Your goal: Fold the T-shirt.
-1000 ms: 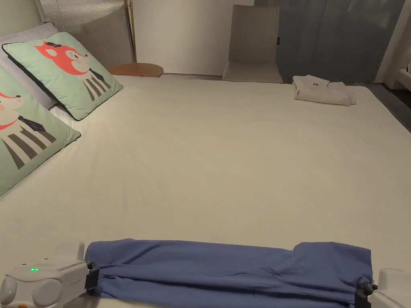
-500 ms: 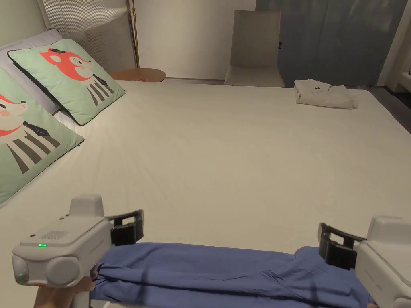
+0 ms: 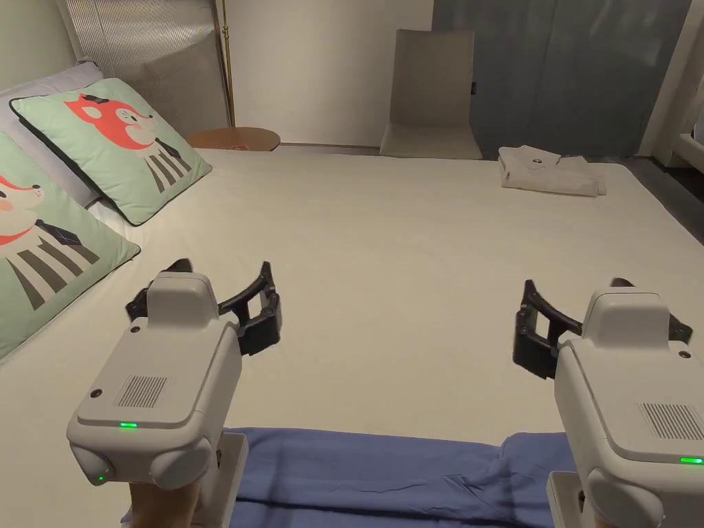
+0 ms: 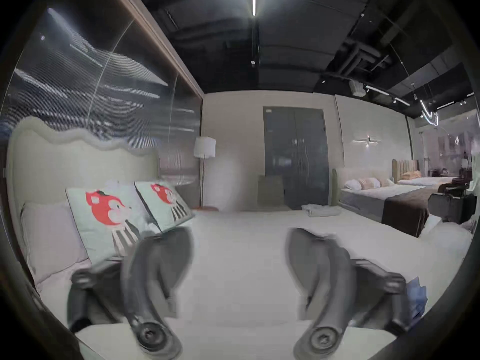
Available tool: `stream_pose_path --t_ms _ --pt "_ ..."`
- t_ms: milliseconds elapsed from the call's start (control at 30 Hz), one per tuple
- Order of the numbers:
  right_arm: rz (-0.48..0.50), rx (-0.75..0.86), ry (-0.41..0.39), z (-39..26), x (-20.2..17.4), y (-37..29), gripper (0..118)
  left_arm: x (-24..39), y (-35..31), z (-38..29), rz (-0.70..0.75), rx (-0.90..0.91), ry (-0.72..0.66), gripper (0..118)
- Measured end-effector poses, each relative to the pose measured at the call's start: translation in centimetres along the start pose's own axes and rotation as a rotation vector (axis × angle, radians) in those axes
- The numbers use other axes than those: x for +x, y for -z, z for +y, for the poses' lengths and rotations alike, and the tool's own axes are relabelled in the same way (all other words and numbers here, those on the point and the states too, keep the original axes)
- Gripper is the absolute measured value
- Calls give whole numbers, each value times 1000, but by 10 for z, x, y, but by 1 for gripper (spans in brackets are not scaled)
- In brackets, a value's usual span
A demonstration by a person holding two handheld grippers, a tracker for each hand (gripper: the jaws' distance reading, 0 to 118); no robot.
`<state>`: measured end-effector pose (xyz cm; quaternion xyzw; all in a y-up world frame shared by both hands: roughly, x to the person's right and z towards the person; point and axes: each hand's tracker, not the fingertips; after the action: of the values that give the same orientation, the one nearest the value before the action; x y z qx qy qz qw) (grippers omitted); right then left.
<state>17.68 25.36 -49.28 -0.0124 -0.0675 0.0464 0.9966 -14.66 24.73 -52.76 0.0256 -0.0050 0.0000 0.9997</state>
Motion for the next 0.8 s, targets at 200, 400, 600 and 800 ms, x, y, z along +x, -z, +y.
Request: stream_pose_path --t_ms 200,400,600,800 --pt "25 -4 13 -3 -1 4 1 3 5 -1 -54 -6 -12 0" --pt "26 1 4 1 -5 -2 1 -3 13 -6 -77 -70 -29 0" --pt "32 -12 2 1 -7 -3 1 -61 33 -24 -286 -351 -391 0" --pt "37 -37 4 -6 -10 5 1 -137 42 -60 -356 -607 -548 0"
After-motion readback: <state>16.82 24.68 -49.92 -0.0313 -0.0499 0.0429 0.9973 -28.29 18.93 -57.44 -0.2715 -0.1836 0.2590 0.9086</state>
